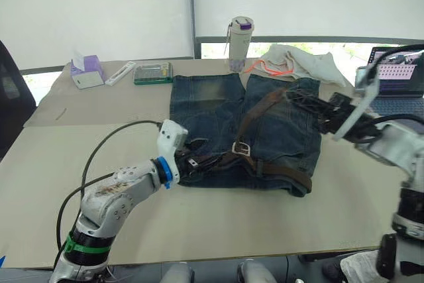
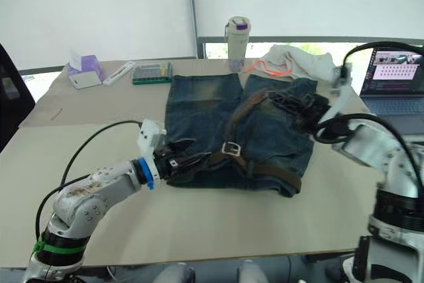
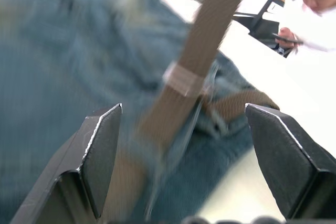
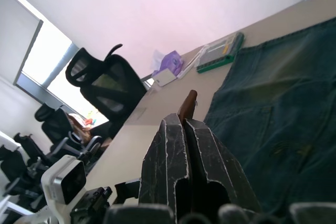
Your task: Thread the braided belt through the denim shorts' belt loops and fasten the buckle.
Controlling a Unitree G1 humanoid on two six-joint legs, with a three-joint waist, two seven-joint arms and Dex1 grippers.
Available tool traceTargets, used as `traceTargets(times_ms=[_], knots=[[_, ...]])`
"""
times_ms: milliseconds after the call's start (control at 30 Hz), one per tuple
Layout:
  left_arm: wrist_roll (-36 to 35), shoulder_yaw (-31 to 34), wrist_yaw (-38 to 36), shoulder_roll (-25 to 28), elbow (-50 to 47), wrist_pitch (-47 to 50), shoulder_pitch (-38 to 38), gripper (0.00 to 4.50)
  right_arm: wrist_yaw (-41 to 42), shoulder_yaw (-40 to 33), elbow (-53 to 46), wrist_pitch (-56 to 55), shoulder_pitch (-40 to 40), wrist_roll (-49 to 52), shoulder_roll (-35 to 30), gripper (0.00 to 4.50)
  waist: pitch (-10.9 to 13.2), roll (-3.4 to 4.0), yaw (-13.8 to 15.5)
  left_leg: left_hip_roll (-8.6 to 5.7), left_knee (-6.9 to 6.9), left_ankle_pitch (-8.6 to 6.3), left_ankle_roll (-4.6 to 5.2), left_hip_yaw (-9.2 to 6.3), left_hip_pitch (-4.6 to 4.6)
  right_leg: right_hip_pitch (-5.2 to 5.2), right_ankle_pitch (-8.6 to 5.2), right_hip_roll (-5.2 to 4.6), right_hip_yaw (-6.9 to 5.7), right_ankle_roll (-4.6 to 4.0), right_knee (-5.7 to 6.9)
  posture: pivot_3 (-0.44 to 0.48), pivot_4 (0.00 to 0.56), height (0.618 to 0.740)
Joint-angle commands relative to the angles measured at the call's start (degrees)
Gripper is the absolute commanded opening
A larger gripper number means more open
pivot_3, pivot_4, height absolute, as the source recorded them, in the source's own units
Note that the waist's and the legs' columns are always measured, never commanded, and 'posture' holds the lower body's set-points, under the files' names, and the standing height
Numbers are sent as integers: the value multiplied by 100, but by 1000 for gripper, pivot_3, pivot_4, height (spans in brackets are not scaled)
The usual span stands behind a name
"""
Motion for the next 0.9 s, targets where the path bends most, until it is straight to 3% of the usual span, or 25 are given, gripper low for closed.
traceTargets(times_ms=[33, 233, 567, 733, 900], knots=[[912, -164, 217, -223, -153, -796, -35, 3960, -742, 148, -414, -330, -187, 586, 319, 0, 0, 0, 3, 0, 0, 0, 0, -1, -2, -1, 1, 0, 0, -1, 0, 0, 150, 740], [2903, -792, 728, -401, 179, -2070, -106, 3960, -1461, 525, -630, -684, -195, 674, 868, 0, -1, 3, 11, 2, 2, 2, 4, -3, 2, 0, 1, 2, -2, -1, 6, 0, 150, 740], [4061, -804, 1263, -1121, 660, -2446, -342, 3960, -1823, 739, -743, -1014, -227, 771, 1231, 0, -2, 4, -16, 2, 2, 1, 8, -3, 3, -2, 0, 3, -2, 2, 20, 0, 150, 740], [4365, -723, 1417, -1346, 901, -2453, -305, 2597, -1862, 726, -737, -1110, -244, 742, 1234, 0, -2, 4, -31, 2, 2, 1, 10, -3, 9, -2, -1, 5, -3, 4, 32, 0, 150, 740], [4386, -598, 1418, -1501, 976, -2414, -306, 799, -1894, 772, -834, -1141, -199, 803, 1250, 0, -2, 4, -32, 2, 2, 1, 11, -3, 10, -2, -1, 5, -3, 4, 33, 0, 150, 740]])
